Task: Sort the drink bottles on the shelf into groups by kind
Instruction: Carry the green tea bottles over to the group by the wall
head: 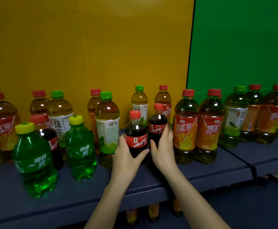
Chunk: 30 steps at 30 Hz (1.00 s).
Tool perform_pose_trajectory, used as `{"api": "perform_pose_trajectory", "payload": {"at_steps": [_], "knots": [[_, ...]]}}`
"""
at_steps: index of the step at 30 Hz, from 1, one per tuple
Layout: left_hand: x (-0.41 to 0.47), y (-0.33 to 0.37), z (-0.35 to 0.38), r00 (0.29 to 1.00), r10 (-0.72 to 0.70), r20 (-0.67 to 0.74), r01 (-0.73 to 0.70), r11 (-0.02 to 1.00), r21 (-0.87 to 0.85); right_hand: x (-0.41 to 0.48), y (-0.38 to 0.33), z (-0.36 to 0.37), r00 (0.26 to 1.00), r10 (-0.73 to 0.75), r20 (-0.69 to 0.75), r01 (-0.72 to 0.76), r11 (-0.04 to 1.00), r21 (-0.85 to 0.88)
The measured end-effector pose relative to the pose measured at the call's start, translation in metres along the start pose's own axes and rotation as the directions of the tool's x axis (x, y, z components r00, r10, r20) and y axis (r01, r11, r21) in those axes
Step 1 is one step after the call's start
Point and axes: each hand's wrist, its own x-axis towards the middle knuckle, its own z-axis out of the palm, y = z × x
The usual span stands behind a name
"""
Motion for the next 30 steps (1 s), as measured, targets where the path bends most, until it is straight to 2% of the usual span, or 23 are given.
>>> {"api": "perform_pose_trajectory", "payload": {"at_steps": [9, 24, 30], "knots": [[-0.001, 0.001, 0.0, 1.0, -0.015, 0.01, 0.016, 0.999, -0.039, 0.038, 0.015, 0.014, 0.976, 0.146, 0.164, -0.17, 0.975, 0.141], [-0.031, 0.011, -0.014, 1.0, -0.013, 0.001, 0.013, 0.987, -0.161, -0.032, -0.005, -0.044, 0.974, 0.077, 0.213, -0.11, 0.982, 0.15], [-0.051, 0.027, -0.017, 0.999, -0.017, 0.035, 0.027, 0.949, -0.314, -0.061, -0.009, -0.08, 0.983, 0.078, 0.165, -0.11, 0.975, 0.191]]}}
